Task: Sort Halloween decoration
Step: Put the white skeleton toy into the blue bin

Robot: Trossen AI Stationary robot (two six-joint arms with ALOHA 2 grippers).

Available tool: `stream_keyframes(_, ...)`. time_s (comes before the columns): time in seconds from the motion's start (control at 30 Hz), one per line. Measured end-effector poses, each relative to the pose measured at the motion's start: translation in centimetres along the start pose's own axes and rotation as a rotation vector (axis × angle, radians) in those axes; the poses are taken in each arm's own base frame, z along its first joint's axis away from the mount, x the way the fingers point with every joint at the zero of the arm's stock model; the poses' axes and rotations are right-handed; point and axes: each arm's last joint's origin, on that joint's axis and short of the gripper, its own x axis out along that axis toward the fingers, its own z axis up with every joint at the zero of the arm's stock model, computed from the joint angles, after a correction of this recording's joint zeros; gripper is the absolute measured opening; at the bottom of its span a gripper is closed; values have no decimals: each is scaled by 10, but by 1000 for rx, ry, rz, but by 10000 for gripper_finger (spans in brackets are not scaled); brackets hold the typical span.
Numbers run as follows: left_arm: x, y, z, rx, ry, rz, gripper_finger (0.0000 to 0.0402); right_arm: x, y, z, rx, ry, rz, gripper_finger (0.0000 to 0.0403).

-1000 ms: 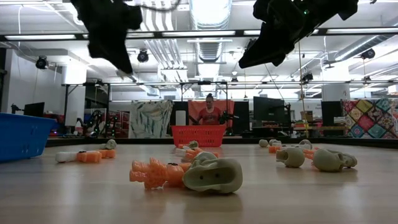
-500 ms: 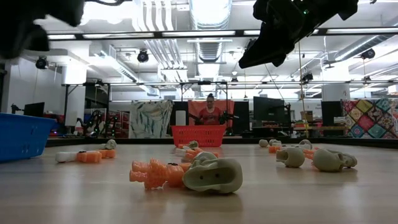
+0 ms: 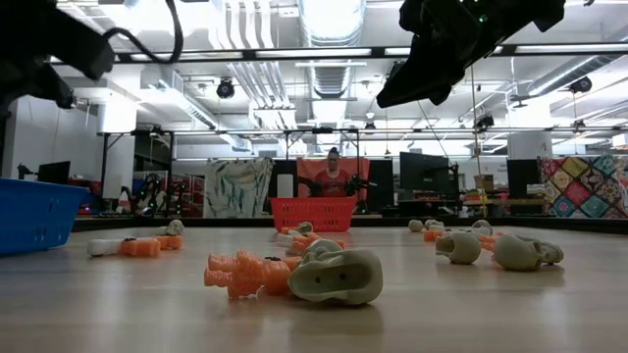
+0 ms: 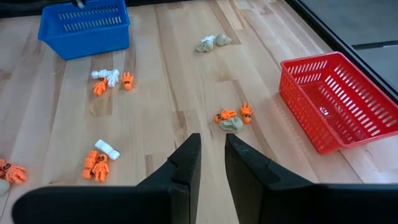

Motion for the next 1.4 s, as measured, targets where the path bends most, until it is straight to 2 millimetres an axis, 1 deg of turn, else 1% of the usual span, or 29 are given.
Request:
stream_keyframes(0.17, 14, -3, 5, -12, 27, 95, 2, 0, 0, 0, -5, 0, 0, 63)
stream_keyframes(0.47, 33, -9, 13, -41, 64, 178, 2, 0, 0, 0, -7, 0, 0, 63)
stream_keyframes(0.63, 43, -12, 18, -84, 69, 230, 2, 0, 0, 0, -12, 0, 0, 63)
stream_keyframes(0.77, 48, -13, 20, -115, 74, 250, 2, 0, 0, 0, -13, 0, 0, 63)
stream_keyframes(0.9, 50, -13, 21, -128, 43, 275, 4, 0, 0, 0, -13, 0, 1, 63)
stream_keyframes(1.0, 50, -13, 22, -128, 40, 277, 18, 0, 0, 0, -14, 0, 1, 63)
stream_keyframes(1.23, 49, -12, 21, -128, 40, 278, 67, 0, 0, 0, -9, 0, 1, 63)
stream_keyframes(1.4, 48, -12, 21, -127, 36, 272, 84, 0, 0, 0, -9, 0, 1, 63)
